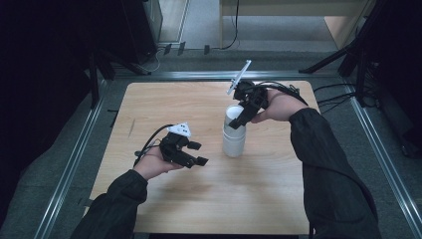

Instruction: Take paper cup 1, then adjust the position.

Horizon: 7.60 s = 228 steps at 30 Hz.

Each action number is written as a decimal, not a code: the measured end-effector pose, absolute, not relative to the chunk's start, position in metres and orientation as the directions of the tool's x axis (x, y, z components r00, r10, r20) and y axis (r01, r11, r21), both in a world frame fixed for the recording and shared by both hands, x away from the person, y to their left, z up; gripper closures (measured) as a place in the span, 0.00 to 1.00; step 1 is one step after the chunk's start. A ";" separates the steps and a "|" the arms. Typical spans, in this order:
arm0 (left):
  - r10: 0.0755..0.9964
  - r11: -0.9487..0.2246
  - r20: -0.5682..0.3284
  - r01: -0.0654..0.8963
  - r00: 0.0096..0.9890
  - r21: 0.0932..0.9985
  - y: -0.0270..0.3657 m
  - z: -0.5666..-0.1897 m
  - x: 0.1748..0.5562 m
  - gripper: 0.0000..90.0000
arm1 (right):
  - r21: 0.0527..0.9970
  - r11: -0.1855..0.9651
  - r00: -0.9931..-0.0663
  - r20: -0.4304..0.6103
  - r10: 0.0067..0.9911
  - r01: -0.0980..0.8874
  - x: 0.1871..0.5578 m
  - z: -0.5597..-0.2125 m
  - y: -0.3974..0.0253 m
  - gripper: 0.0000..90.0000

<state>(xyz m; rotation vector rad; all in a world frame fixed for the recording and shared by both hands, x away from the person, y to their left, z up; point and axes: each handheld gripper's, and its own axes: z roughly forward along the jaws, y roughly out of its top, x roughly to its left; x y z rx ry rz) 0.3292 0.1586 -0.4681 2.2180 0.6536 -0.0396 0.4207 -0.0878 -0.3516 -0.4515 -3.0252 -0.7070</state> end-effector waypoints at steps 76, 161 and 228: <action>0.360 -0.508 -0.276 0.435 0.891 0.743 0.170 -0.467 0.301 0.20 | 0.735 0.640 -0.973 0.207 0.099 0.222 0.327 -0.415 -0.114 0.37; 0.172 -0.561 -0.224 0.282 0.959 0.778 0.154 -0.460 0.310 0.32 | 0.787 0.516 -0.941 0.276 0.196 0.338 0.314 -0.455 -0.124 0.29; 0.091 -0.932 -0.052 0.103 0.995 0.347 0.104 -0.440 0.307 0.32 | 0.808 0.524 -0.963 0.217 0.158 0.268 0.305 -0.474 -0.089 0.27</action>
